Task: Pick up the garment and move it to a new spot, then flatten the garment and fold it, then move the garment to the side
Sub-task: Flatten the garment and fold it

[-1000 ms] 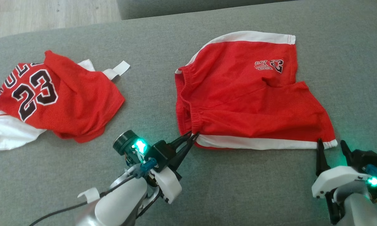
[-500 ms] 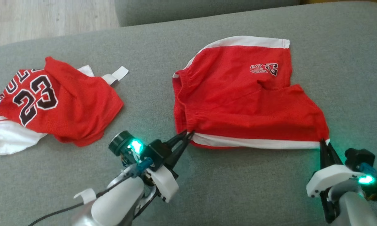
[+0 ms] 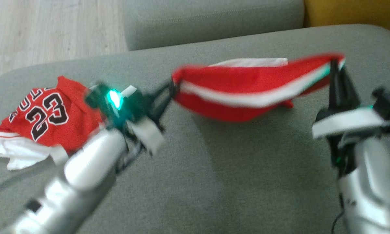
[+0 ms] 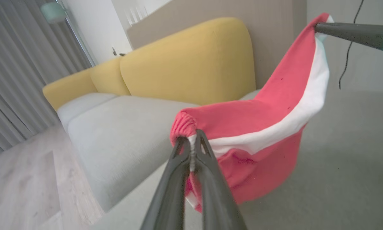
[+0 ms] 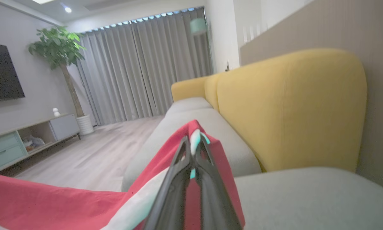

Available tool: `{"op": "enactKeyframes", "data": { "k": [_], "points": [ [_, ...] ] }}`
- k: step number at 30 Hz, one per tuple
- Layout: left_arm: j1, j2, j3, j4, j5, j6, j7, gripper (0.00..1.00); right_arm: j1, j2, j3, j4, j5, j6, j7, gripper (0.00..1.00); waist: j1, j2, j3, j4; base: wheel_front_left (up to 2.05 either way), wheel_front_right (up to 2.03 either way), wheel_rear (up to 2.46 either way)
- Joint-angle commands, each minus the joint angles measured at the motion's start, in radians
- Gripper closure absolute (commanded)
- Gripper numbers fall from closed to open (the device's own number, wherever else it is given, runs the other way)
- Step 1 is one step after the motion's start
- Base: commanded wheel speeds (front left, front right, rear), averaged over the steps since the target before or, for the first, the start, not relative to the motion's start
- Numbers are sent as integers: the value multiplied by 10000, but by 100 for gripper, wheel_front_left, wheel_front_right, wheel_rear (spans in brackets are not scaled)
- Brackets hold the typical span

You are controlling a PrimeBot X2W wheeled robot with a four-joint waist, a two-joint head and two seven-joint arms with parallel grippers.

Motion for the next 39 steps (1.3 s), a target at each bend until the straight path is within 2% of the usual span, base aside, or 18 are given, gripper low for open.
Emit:
{"op": "enactKeyframes", "data": {
  "k": [1, 7, 11, 16, 26, 30, 34, 39],
  "points": [
    [-1120, 320, 610, -335, -91, -73, 111, 100, -749, -246, 329, -638, 187, 67, 106, 100, 1, 0, -178, -60, 0, 0, 0],
    [-2782, 460, 1147, -259, -245, -166, 423, 100, -1923, -612, 337, -1276, -99, 67, 333, 100, 1, 0, -566, -123, 0, 0, 0],
    [-3250, 556, 1396, -320, -338, -91, 527, 100, -2140, -684, 31, -1626, -297, 67, 455, 100, 1, 0, -753, -102, 0, 0, 0],
    [-2941, 674, 1555, -812, -619, 99, 663, 100, -1525, -608, -500, -2133, -174, 67, 1061, 100, 1, 0, -905, -55, 0, 0, 0],
    [-1956, 1044, 1451, -2254, -1283, 92, 1434, 100, -646, -704, -827, -2700, -116, 67, 2466, 100, 1, 0, -642, -44, 0, 0, 0],
    [-2512, 1155, 1579, -2293, -1419, 8, 1762, 100, -1389, -1082, -504, -2794, -337, 67, 2802, 100, 1, 0, 114, -174, 0, 0, 0],
    [-3380, 1199, 1664, -1977, -1283, -84, 1880, 100, -2326, -1184, -364, -2628, -215, 67, 2956, 100, 1, 0, 889, -349, 0, 0, 0],
    [-5346, 1251, 1709, -811, -944, -288, 1993, 100, -4785, -1334, 37, -1278, -103, 67, 2765, 100, 1, 0, 2370, -790, 0, 0, 0]
  ]
}}
